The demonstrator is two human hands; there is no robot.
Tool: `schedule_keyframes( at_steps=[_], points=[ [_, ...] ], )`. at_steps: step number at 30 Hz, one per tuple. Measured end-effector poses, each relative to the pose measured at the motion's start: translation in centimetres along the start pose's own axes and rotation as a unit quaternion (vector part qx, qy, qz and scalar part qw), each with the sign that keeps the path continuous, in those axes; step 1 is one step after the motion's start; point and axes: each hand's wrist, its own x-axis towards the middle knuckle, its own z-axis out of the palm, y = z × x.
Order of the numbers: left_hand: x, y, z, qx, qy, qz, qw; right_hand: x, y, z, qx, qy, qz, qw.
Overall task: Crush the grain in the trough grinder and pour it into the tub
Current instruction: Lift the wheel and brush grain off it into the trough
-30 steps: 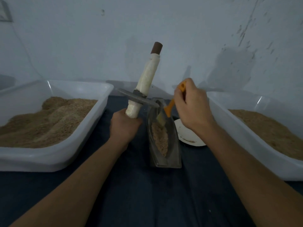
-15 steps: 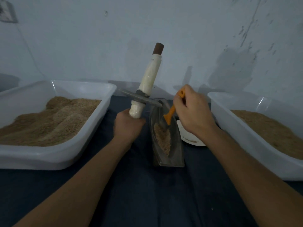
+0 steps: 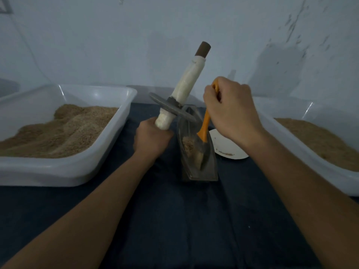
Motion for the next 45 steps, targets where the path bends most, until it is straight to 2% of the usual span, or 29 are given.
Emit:
schedule_keyframes(
  at_steps=[6, 12, 20, 22, 28, 32, 35, 37, 41, 45],
  points=[
    [0.1, -0.2, 0.0, -0.013, 0.005, -0.016, 1.000, -0.1, 1.0, 1.8, -0.016, 0.019, -0.011, 1.000],
    [0.6, -0.4, -0.1, -0.016, 0.007, -0.013, 1.000, 0.5, 1.3, -0.2, 0.037, 0.073, -0.009, 0.997],
    [0.4, -0.4, 0.0, -0.012, -0.001, -0.015, 1.000, -0.8, 1.0, 1.0, -0.013, 0.009, -0.014, 1.000],
    [0.3, -0.5, 0.0, -0.003, 0.002, -0.012, 1.000, -0.6, 1.1, 1.3, -0.034, 0.008, -0.020, 0.999],
    [0.6, -0.7, 0.1, 0.007, 0.005, -0.007, 1.000, -0.2, 1.0, -0.3, 0.006, 0.049, -0.040, 0.998],
    [0.5, -0.5, 0.2, 0.007, 0.008, -0.005, 1.000, -1.4, 0.8, 0.4, -0.005, 0.023, -0.058, 0.998],
    [0.3, -0.4, 0.0, 0.011, 0.002, -0.011, 1.000, -1.0, 1.4, 1.3, -0.012, 0.016, -0.035, 0.999],
    [0.3, -0.5, -0.2, 0.024, 0.008, -0.009, 1.000, -0.5, 2.1, 1.4, 0.004, 0.036, -0.020, 0.999],
    [0.7, -0.3, -0.3, 0.024, 0.026, -0.009, 0.999, 1.8, 3.5, 0.9, 0.025, 0.125, 0.009, 0.992],
    [0.6, -0.4, -0.3, 0.010, 0.025, -0.019, 0.999, 2.3, 4.4, 2.7, 0.000, 0.102, -0.002, 0.995]
  ],
)
